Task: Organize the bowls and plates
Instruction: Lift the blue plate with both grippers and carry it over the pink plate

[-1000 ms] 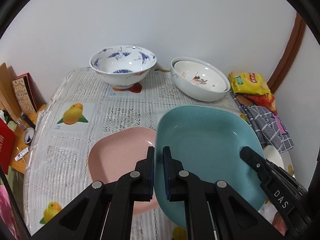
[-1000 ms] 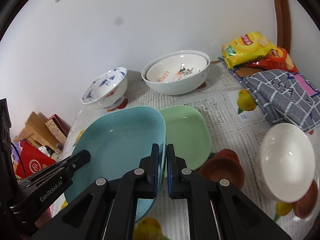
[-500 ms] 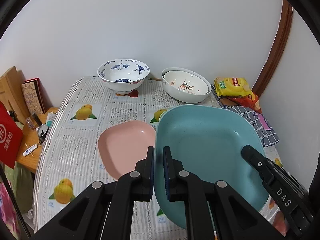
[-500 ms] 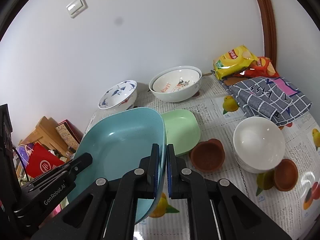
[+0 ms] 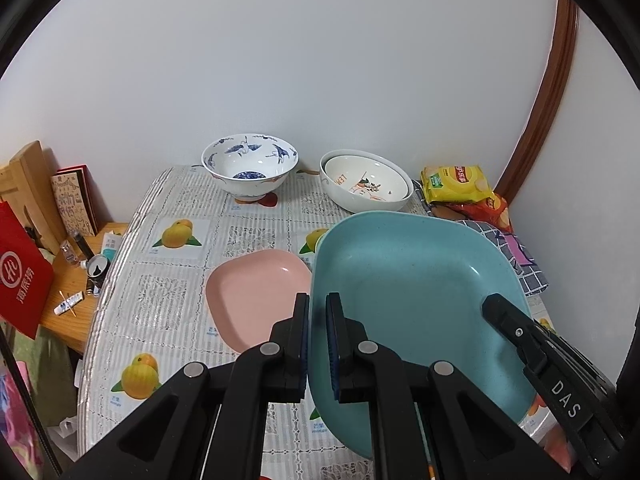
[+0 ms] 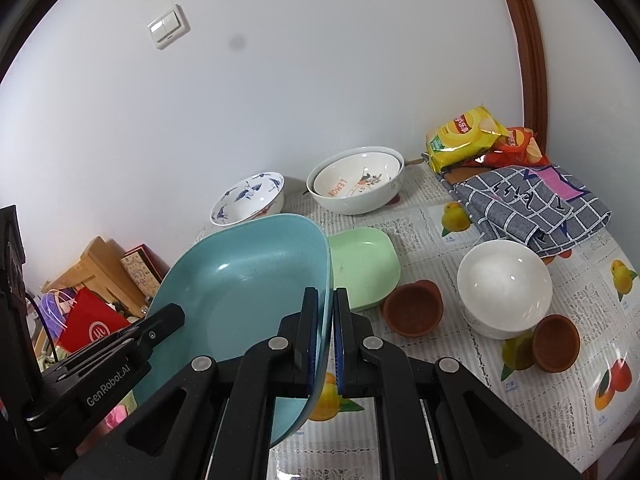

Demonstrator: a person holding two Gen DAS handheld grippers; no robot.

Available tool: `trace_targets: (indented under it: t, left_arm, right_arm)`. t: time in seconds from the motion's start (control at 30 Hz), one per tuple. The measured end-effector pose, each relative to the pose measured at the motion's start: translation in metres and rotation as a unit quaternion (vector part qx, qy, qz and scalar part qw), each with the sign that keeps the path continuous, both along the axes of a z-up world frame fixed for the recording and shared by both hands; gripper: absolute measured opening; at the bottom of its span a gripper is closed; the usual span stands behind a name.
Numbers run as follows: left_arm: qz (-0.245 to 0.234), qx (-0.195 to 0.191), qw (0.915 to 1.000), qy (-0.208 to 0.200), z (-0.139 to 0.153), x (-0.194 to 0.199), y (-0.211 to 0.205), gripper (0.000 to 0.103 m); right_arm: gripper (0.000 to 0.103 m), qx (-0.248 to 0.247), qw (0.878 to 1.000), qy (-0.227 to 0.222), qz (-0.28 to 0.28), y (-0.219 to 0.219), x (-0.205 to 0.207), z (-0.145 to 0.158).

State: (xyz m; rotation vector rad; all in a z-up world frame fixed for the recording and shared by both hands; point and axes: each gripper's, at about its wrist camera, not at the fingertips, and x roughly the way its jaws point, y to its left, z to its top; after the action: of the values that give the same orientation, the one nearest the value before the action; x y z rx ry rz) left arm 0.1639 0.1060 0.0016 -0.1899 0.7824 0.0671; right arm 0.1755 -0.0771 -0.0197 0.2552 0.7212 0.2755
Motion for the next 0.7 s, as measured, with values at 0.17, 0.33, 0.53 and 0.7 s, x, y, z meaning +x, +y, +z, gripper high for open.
trace_targets:
  t: [0.17,0.33,0.53,0.7]
  left_arm:
    - [0.005,-0.002,1.0,-0.002,0.005,0.0,0.0,0.009]
    - [0.009,-0.003,0.9999,-0.004,0.008,0.001,0.002,0.009]
    - [0.014,-0.009,0.9999,-0.001,0.006,0.004,0.004,0.009]
    - [0.019,-0.005,0.9998,-0.003,0.008,0.005,0.006,0.009]
  right_arm:
    - [0.007,0.006,1.0,-0.003,0.002,0.0,0.001,0.006]
    - [0.007,0.006,1.0,-0.004,0.005,0.0,0.003,0.008]
    - [0.007,0.001,1.0,-0.002,0.012,0.002,0.007,0.006]
    - [0.007,0.002,1.0,-0.001,0.016,0.005,0.011,0.008]
